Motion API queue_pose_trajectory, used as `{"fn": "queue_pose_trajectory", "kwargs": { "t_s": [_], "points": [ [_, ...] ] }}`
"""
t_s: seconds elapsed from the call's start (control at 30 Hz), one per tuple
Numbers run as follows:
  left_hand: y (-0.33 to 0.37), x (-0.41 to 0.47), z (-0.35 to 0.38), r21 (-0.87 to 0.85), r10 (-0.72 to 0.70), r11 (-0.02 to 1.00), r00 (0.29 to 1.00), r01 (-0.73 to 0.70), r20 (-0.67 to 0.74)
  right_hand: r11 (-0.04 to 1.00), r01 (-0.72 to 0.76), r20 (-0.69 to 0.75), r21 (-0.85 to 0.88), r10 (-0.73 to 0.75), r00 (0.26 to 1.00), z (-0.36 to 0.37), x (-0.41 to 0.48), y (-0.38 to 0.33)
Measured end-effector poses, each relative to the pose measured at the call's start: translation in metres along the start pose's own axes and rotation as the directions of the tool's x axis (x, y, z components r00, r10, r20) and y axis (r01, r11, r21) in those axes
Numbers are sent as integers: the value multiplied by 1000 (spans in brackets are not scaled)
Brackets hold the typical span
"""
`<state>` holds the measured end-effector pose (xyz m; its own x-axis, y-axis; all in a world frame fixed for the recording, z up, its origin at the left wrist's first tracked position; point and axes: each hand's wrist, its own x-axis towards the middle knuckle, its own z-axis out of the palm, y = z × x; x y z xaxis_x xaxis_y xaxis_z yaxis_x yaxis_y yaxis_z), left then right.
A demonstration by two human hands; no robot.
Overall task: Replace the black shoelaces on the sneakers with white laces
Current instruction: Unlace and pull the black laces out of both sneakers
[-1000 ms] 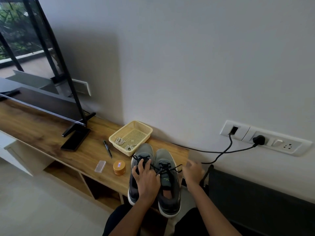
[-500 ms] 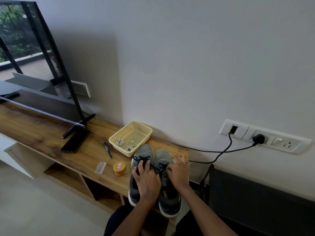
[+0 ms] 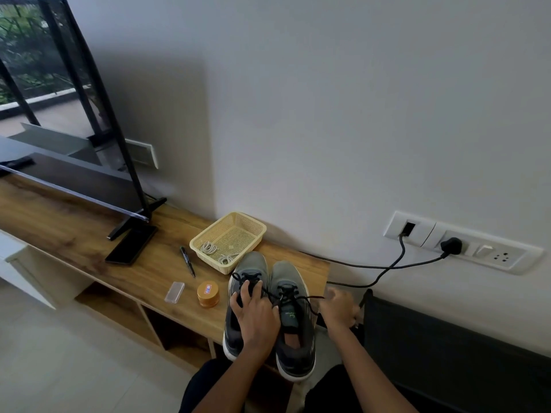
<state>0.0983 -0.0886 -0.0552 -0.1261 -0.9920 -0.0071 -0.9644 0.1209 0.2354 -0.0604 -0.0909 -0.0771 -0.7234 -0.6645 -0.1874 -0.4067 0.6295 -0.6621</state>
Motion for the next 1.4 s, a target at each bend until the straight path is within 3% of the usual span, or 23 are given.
{"fn": "queue_pose_trajectory", "kwargs": {
  "t_s": [0.1,0.17,0.23,0.3,0.4,0.6,0.73,0.83,0.93,1.07,1.13,1.23,1.33,1.4],
  "points": [
    [-1,1,1,-2,5,1000,1000,-5,5,904,350,71,-244,-344,936,6,-9,-17],
    [0,1,2,7,7,1000,1000,-7,23,718,593,183,-364,-569,802,13,-19,-22],
    [1,0,4,18,11,1000,999,-12,41,551,681,279,-482,-640,716,23,-24,-18],
    [2,-1,4,13,12,1000,999,-13,46,538,682,281,-495,-644,712,30,-25,-16],
    [2,1,4,1,6,1000,999,-6,40,617,675,197,-406,-662,723,25,-24,-20],
    [8,1,2,-21,-12,1000,1000,12,27,786,565,19,-251,-580,815,17,-20,-18],
    [8,1,2,-45,-22,999,1000,23,21,938,343,-77,-53,-347,935,18,-17,-13],
    [9,2,4,-45,-28,999,999,29,25,980,169,-108,101,-158,981,17,-13,-7],
    [7,3,5,-46,-55,997,998,57,34,944,24,-187,328,40,982,13,-11,-4],
    [1,4,6,-65,-65,996,998,66,26,676,-239,-116,697,435,893,-11,4,8],
    [-2,3,6,-34,-48,998,999,48,21,671,-346,-69,655,510,858,-24,18,24],
    [0,2,7,-19,-3,1000,1000,3,-2,843,-399,15,360,423,906,-29,29,44],
    [5,2,6,-16,21,1000,999,-22,-43,936,-326,34,136,324,945,-28,24,51],
    [7,4,3,-48,15,999,998,-18,-62,959,-244,40,147,240,970,-24,12,41]
  ]
}}
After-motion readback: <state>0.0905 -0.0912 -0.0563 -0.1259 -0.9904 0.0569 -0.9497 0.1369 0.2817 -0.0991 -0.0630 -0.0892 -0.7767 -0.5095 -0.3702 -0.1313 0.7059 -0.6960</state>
